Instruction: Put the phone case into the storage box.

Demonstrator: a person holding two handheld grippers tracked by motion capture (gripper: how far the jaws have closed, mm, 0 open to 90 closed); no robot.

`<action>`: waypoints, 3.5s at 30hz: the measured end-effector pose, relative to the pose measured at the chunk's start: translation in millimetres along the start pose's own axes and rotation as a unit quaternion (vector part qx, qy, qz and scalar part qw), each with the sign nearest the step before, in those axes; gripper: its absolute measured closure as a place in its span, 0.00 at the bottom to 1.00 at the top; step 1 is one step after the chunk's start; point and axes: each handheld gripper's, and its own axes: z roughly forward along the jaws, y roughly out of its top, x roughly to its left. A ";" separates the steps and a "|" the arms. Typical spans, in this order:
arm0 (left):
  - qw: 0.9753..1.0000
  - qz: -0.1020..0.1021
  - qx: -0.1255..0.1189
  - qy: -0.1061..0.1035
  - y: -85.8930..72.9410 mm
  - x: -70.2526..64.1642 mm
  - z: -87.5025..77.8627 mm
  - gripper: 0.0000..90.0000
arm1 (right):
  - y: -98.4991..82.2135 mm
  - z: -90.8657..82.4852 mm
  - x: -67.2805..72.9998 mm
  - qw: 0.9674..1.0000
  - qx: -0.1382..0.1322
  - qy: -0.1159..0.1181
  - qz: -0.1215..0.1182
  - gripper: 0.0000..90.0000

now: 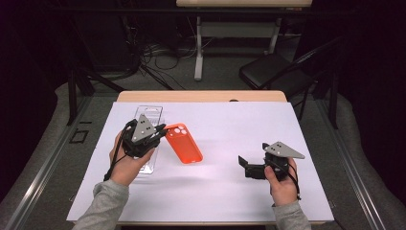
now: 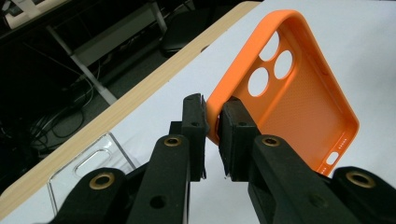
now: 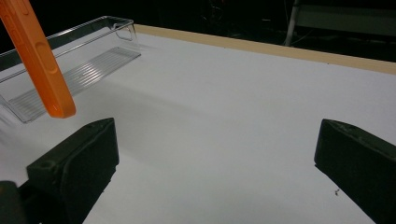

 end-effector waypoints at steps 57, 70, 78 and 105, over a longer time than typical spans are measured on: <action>0.987 0.133 0.022 0.086 28.6 57.1 9.5 0.90 | -10.7 6.9 1.5 1.000 0.015 -0.002 -0.011 0.00; 0.985 0.137 0.022 0.103 24.8 82.1 19.1 0.91 | -11.0 4.5 -0.7 1.000 0.013 -0.011 -0.006 0.00; 0.984 0.140 0.021 0.110 22.6 95.8 27.3 0.91 | -11.5 6.2 1.3 1.000 0.014 -0.013 -0.007 0.00; 0.977 0.151 0.020 0.151 17.9 138.5 37.5 0.90 | -13.5 8.1 2.3 1.000 0.015 -0.025 -0.001 0.00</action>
